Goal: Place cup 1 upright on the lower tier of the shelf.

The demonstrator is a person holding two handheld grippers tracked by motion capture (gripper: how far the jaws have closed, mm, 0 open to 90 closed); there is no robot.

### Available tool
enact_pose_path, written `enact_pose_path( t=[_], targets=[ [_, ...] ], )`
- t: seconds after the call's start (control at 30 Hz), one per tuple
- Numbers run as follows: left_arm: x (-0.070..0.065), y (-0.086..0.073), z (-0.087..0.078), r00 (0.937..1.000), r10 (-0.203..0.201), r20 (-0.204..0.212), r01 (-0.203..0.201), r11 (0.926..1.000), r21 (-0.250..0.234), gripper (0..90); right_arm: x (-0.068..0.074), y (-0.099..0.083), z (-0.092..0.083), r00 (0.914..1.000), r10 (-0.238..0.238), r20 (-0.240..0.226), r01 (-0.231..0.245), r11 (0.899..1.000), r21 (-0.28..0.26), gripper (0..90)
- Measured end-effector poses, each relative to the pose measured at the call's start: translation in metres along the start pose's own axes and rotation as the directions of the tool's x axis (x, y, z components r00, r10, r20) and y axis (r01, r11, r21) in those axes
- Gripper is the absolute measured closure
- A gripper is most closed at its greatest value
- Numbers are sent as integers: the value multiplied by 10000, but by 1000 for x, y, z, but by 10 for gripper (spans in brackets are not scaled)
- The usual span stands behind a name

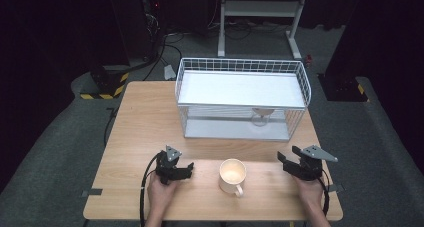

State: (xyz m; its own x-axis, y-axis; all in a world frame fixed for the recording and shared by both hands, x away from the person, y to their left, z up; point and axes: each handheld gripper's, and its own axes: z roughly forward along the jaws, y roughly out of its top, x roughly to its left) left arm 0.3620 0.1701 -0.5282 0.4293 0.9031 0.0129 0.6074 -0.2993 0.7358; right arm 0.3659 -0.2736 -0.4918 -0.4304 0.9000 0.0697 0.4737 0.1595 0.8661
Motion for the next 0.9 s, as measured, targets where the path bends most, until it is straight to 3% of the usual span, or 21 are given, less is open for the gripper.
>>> enact_pose_path(
  t=[0.47,0.9],
  targets=[
    [0,0,0,10000,0,0,0,10000,3,155,2,-14,-5,10000,36,-34,-36,9997,246,333],
    [0,0,0,10000,-11,5,11,10000,-4,156,-1,-30,-4,9994,-245,248,222,9958,892,329]
  ],
)
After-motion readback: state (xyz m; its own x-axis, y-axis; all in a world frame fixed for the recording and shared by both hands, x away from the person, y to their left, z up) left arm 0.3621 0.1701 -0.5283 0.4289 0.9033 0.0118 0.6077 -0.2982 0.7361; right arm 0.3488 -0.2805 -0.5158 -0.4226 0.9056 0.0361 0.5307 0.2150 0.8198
